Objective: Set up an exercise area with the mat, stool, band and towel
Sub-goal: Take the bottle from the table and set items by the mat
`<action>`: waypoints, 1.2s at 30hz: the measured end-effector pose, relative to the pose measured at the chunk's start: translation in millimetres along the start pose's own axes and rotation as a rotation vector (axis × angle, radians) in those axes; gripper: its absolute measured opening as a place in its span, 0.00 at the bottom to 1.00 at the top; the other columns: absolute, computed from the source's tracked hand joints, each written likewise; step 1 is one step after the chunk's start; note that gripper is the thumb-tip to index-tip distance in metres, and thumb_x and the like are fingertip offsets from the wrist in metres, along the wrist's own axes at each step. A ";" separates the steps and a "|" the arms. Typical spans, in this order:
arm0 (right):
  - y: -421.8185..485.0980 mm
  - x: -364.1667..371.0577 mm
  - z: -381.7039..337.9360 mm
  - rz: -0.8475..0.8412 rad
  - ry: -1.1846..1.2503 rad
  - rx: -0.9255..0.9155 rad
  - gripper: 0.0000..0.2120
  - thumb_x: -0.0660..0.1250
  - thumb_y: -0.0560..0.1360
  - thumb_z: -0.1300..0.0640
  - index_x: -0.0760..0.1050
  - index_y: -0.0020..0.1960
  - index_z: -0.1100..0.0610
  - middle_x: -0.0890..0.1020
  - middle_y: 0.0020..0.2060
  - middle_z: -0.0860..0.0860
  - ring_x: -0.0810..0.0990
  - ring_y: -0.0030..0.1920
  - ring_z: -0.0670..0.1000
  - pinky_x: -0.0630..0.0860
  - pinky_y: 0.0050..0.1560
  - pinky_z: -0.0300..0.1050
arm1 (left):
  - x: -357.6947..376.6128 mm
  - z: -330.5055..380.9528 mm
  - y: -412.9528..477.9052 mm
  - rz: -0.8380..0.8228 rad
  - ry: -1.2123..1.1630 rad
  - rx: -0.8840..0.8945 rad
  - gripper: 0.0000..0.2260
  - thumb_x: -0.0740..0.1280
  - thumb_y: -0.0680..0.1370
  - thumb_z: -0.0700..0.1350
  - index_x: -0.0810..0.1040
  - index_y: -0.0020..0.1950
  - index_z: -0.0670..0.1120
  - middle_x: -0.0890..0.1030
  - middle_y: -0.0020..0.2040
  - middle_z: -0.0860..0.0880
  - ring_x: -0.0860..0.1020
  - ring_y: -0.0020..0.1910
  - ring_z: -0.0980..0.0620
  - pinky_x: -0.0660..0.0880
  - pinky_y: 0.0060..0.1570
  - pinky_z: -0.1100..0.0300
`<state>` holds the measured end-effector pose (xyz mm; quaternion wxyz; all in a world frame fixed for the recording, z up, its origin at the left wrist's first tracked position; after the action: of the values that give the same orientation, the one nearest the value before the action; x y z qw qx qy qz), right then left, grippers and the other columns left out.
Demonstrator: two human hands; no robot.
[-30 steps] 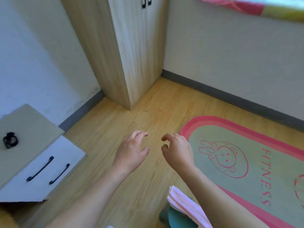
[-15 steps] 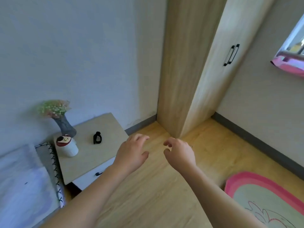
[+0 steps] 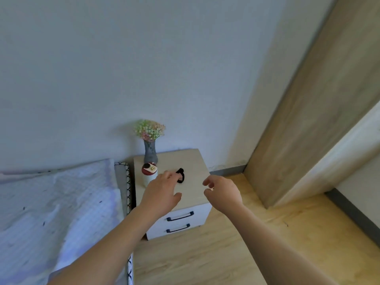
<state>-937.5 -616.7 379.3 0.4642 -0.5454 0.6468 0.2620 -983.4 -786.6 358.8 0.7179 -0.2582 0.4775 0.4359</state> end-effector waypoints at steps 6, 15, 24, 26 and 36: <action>46.2 22.7 -23.2 -0.122 -0.008 -0.070 0.16 0.62 0.75 0.56 0.76 0.60 0.47 0.80 0.56 0.46 0.78 0.51 0.47 0.75 0.45 0.40 | 4.8 -45.3 11.9 0.032 0.009 -0.113 0.23 0.65 0.77 0.49 0.66 0.71 0.51 0.68 0.69 0.52 0.70 0.63 0.51 0.70 0.56 0.59; 165.5 66.5 -36.3 -0.312 -0.021 -0.190 0.19 0.61 0.74 0.58 0.75 0.64 0.48 0.80 0.58 0.47 0.78 0.56 0.51 0.76 0.52 0.43 | 41.2 -112.3 77.3 0.027 -0.029 -0.396 0.32 0.69 0.73 0.48 0.59 0.75 0.52 0.62 0.72 0.51 0.69 0.65 0.49 0.71 0.60 0.55; 290.0 151.3 -69.3 -0.482 -0.140 -0.409 0.27 0.64 0.74 0.61 0.64 0.72 0.49 0.74 0.63 0.52 0.74 0.60 0.55 0.73 0.51 0.45 | 82.5 -196.6 151.3 0.023 -0.125 -0.653 0.35 0.71 0.73 0.47 0.57 0.76 0.51 0.64 0.72 0.50 0.66 0.68 0.49 0.69 0.60 0.58; 308.2 178.6 -81.3 -0.501 -0.159 -0.459 0.30 0.66 0.73 0.60 0.62 0.73 0.50 0.71 0.65 0.54 0.72 0.61 0.55 0.73 0.56 0.47 | 89.1 -215.1 157.1 0.005 -0.111 -0.682 0.36 0.71 0.73 0.46 0.56 0.76 0.51 0.64 0.71 0.50 0.66 0.68 0.48 0.70 0.59 0.58; 345.0 282.8 -110.7 -0.665 -0.284 -0.583 0.47 0.75 0.67 0.58 0.50 0.77 0.45 0.60 0.70 0.56 0.66 0.66 0.60 0.74 0.56 0.51 | 129.7 -269.5 146.2 -0.115 -0.112 -0.828 0.37 0.69 0.73 0.47 0.53 0.76 0.52 0.63 0.70 0.50 0.66 0.66 0.48 0.70 0.55 0.58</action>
<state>-1292.3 -748.7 118.6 0.4342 -0.7897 0.2663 0.3420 -1213.7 -878.3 136.7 0.6013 -0.5271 0.2072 0.5636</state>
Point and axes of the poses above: each hand's wrist, its own y-axis towards the middle knuckle, its own x-axis out of the palm, z = x × y, the point moved 4 cm from there along y, towards the middle knuckle
